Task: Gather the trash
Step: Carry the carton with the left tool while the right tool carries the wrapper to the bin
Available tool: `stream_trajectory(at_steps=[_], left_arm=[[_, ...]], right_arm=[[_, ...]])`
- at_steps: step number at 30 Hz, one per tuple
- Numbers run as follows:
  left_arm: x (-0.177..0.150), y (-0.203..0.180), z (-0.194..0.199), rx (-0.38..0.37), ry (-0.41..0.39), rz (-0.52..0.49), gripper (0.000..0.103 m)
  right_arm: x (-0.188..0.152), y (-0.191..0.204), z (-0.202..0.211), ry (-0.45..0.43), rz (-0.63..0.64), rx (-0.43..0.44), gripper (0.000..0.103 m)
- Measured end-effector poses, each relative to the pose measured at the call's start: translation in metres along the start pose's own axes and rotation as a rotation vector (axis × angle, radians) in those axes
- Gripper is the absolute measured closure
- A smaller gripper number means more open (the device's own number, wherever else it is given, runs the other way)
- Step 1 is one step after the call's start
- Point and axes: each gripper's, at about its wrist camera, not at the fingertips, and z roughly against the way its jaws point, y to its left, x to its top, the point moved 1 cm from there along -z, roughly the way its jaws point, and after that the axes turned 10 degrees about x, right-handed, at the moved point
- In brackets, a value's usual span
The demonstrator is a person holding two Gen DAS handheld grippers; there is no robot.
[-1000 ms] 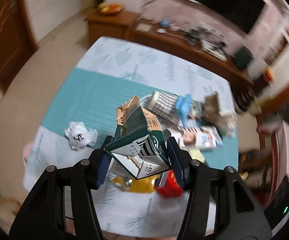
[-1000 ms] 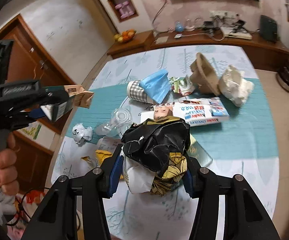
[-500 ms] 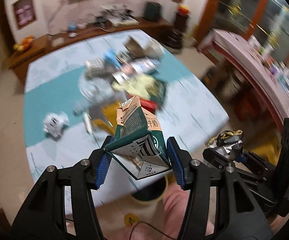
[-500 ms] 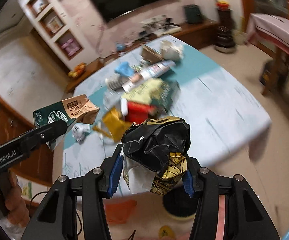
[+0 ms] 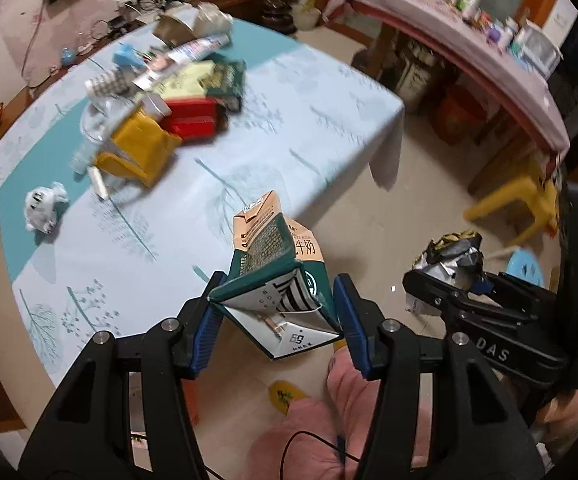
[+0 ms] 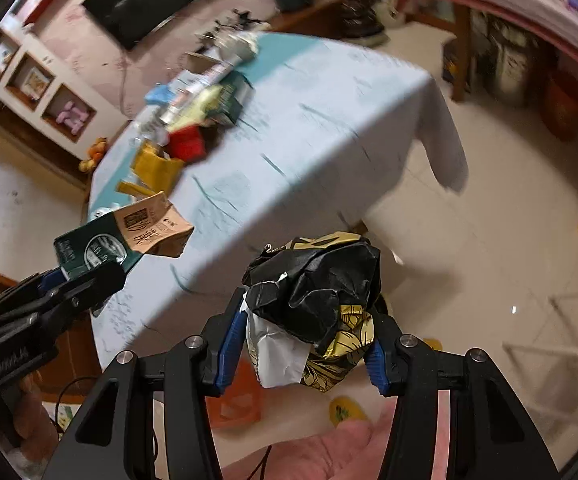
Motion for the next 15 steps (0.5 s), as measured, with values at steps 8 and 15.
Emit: stream_trajectory(at_steps=[8,15], left_arm=[[-0.029,-0.025,-0.06,0.01,0.086,-0.052,0.052],[-0.056,-0.036,-0.127,0.023,0.158,-0.035,0.052]], right_arm=[[-0.022,-0.043,-0.055,0.062,-0.071,-0.024,0.052],[-0.032,-0.076,-0.12,0.11,-0.077,-0.006,0.052]])
